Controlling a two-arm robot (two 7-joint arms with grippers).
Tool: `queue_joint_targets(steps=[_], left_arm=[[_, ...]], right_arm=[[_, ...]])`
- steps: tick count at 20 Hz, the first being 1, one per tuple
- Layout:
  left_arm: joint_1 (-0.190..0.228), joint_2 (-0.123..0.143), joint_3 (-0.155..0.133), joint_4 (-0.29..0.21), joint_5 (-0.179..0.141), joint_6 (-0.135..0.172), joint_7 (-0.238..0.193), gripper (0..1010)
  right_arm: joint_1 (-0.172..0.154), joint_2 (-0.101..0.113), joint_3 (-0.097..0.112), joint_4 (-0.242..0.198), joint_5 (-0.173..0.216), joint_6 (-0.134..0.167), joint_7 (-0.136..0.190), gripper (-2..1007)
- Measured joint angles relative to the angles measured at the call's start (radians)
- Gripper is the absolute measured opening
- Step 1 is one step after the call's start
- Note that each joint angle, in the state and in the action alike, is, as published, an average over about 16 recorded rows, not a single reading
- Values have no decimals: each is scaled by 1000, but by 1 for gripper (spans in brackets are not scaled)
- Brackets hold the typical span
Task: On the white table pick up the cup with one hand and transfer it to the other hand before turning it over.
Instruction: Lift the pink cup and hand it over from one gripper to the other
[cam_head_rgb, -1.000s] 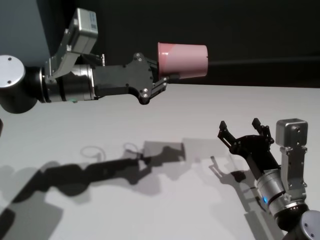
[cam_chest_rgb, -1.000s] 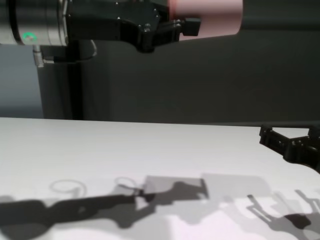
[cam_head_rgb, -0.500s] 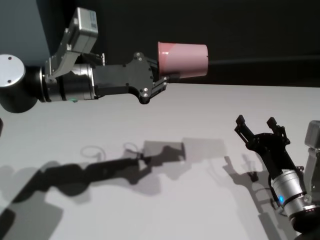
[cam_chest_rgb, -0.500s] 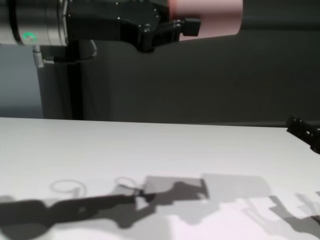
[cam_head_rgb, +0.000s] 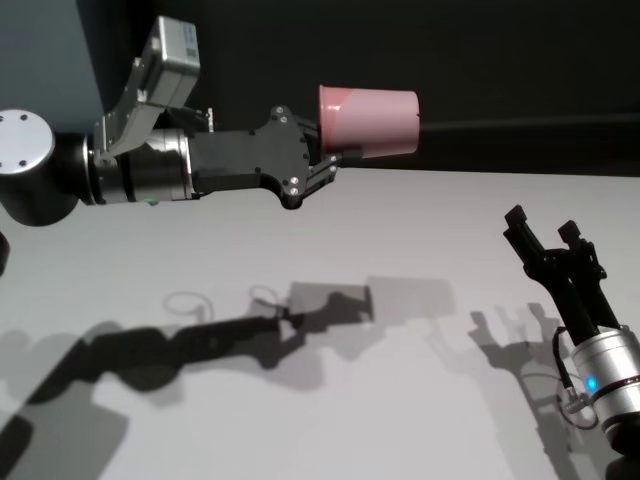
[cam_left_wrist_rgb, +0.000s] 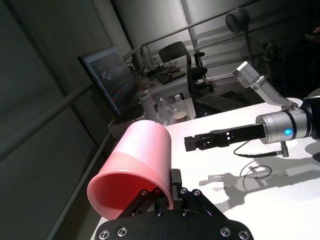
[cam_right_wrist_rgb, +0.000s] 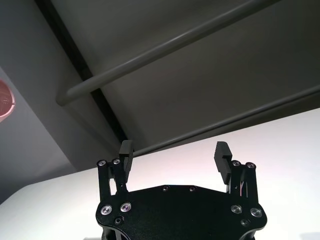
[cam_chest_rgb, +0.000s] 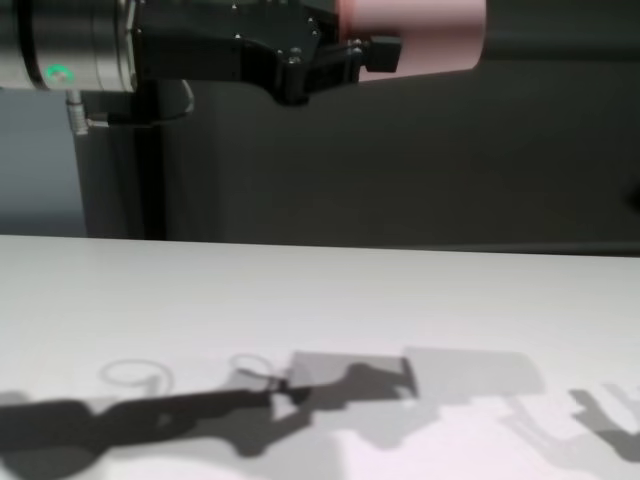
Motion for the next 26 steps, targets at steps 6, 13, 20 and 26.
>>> queue_joint_targets(steps=[6, 13, 20, 26], left_arm=[[0, 0, 0, 0, 0, 0, 0, 51], [0, 0, 0, 0, 0, 0, 0, 50], [0, 0, 0, 0, 0, 0, 0, 50], [0, 0, 0, 0, 0, 0, 0, 50]], right_arm=[[9, -6, 23, 1, 120, 19, 55, 1002], [26, -10, 46, 10, 279, 62, 129, 1002], [47, -16, 69, 26, 443, 117, 199, 1002], [69, -24, 78, 44, 569, 170, 247, 1002]])
